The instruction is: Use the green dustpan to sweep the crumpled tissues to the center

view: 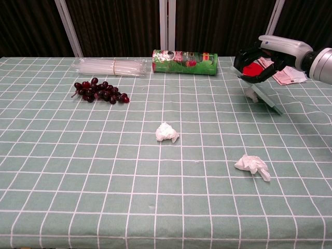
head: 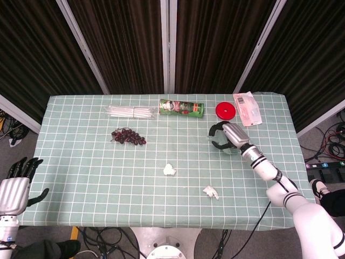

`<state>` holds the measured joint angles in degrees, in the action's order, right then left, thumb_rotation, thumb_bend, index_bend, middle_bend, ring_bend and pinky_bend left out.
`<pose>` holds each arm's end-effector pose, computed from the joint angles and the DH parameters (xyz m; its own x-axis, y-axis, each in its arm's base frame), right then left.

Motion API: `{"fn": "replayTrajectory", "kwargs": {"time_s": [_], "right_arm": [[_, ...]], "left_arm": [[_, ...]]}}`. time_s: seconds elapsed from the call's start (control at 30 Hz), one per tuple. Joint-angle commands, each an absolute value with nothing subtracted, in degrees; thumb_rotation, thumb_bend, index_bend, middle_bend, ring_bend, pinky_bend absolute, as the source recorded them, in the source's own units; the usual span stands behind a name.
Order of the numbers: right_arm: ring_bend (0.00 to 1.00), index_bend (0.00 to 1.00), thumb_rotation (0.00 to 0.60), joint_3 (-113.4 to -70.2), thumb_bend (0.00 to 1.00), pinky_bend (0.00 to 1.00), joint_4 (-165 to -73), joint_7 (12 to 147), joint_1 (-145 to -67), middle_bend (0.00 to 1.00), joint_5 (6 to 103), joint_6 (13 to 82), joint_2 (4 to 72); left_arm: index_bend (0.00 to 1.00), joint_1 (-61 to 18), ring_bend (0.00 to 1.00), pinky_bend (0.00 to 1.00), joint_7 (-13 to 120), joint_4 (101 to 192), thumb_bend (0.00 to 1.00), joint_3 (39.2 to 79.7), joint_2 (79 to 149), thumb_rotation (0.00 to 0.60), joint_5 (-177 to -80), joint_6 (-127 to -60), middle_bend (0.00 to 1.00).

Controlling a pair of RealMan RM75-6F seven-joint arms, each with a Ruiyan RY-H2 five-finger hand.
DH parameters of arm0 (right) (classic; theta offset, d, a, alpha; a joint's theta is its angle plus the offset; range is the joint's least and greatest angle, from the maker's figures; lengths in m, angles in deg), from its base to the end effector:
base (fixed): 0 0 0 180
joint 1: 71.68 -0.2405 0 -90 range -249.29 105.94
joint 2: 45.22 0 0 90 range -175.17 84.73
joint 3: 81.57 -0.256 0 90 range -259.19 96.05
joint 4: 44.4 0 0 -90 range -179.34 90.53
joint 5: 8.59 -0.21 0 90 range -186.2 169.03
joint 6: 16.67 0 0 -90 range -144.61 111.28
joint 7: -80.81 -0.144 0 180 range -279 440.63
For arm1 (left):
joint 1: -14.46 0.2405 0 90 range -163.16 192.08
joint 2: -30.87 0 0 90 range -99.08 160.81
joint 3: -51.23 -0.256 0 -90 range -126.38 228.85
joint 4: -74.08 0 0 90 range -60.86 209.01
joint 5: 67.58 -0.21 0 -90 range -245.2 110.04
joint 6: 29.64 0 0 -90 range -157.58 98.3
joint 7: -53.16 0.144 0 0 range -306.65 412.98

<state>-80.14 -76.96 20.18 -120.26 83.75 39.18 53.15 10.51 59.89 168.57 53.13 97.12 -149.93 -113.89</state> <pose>-0.2243 -0.4281 0.0061 0.0817 -0.4125 0.9073 -0.9333 -0.3511 -0.0756 -0.3133 0.1714 0.1425 0.4290 0.0518 0.9018 0.9001 0.0599 -0.4316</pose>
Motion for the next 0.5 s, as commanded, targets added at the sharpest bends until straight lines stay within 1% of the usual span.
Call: {"fn": "replayTrajectory", "kwargs": {"time_s": [0.03,0.13,0.27,0.5], "right_arm": [[0.28,0.74,0.6,-78.02,0.33,0.22,-81.95,17.71,-119.61,0.61,87.19,44.9,52.57],[0.28,0.74,0.6,-77.45,0.33,0.22,-85.94,18.34,-119.47,0.61,88.43,47.11,51.76],[0.28,0.74,0.6,-78.0,0.33,0.22,-90.13,20.49,-119.94,0.61,88.69,48.04,51.67],[0.28,0.74,0.6,-81.55,0.33,0.22,-94.42,24.27,-121.56,0.61,86.43,47.29,54.59]], "left_arm": [[0.15,10.5,0.06,0.12,59.59,168.32,0.22,53.0,97.23,0.6,-150.25,-113.86,0.12],[0.15,10.45,0.06,0.12,59.25,167.88,0.22,52.78,97.42,0.6,-150.75,-113.75,0.12],[0.15,10.44,0.06,0.12,58.75,167.45,0.22,52.86,97.71,0.6,-150.8,-113.77,0.12],[0.15,10.43,0.06,0.12,58.03,166.74,0.22,52.85,98.06,0.6,-150.97,-113.72,0.12]]}}
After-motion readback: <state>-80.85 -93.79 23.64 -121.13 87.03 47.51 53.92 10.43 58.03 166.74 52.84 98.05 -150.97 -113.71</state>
